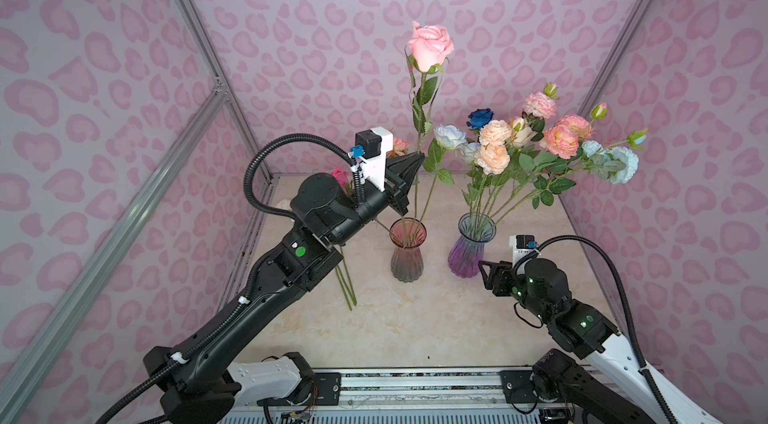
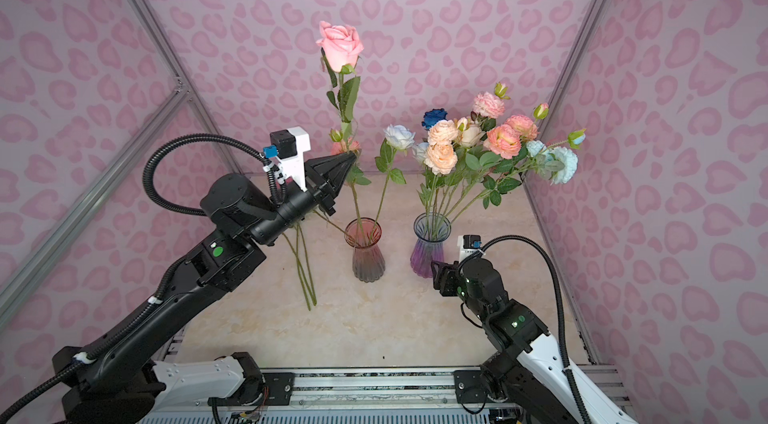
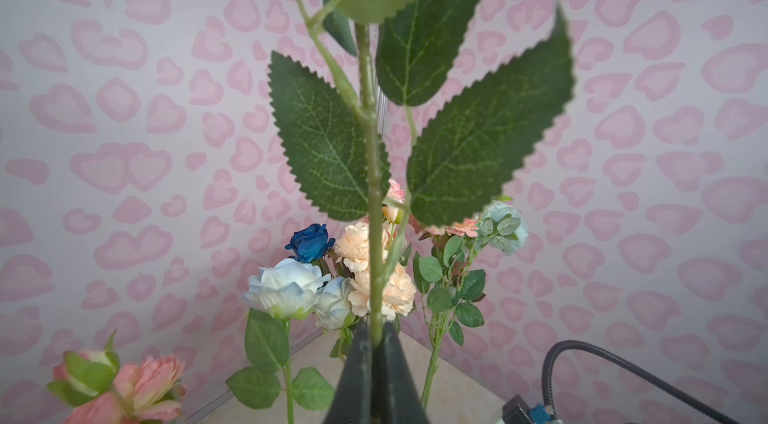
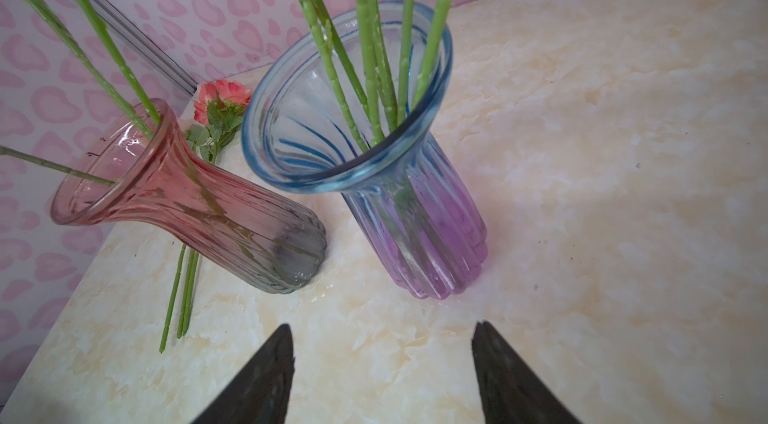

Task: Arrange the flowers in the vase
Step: 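Carry the light pink rose with the left gripper over the blue-purple vase, then lower the rose stem into the blue-purple vase and open the left gripper, then move the left gripper back down to the rose bunch on the table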

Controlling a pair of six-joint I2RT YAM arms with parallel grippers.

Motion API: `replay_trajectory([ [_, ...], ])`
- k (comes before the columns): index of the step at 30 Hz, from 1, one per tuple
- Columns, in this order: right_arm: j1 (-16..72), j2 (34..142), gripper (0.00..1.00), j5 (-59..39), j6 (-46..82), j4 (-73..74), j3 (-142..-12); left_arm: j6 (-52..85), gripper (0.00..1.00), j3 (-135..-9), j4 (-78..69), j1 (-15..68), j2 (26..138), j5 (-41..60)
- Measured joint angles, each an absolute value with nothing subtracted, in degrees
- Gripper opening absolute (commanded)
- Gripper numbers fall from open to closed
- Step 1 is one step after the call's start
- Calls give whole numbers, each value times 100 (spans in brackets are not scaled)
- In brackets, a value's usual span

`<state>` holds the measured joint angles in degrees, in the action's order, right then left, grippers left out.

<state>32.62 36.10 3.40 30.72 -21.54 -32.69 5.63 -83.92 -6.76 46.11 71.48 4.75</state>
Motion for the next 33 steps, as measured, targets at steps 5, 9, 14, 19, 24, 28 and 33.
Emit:
replay_trajectory([
  [5, 3262, 3424, 69, 336, 3094, -2056, -3173, 283, 3, -8440, -1041, 4619, 7712, 451],
  [9, 3262, 3358, 69, 287, 3129, -2043, -3148, 95, 3, -8322, -1214, 4622, 8036, 252],
  [14, 3262, 3347, 69, 148, 3129, -2043, -3148, 10, 3, -7813, -1251, 4619, 8206, -14],
  [19, 3262, 3358, 69, 121, 3135, -1986, -3111, 294, 11, -6980, -1470, 4650, 8082, -119],
  [24, 3262, 3404, 70, 104, 3199, -1879, -3037, 510, 18, -6525, -1459, 4698, 7944, -207],
  [28, 3262, 3527, 69, 30, 3236, -1763, -3033, 607, 23, -6399, -1450, 4733, 7784, -327],
  [33, 3277, 3651, 69, -54, 3238, -1649, -3048, 674, 24, -6215, -1337, 4737, 7476, -456],
])
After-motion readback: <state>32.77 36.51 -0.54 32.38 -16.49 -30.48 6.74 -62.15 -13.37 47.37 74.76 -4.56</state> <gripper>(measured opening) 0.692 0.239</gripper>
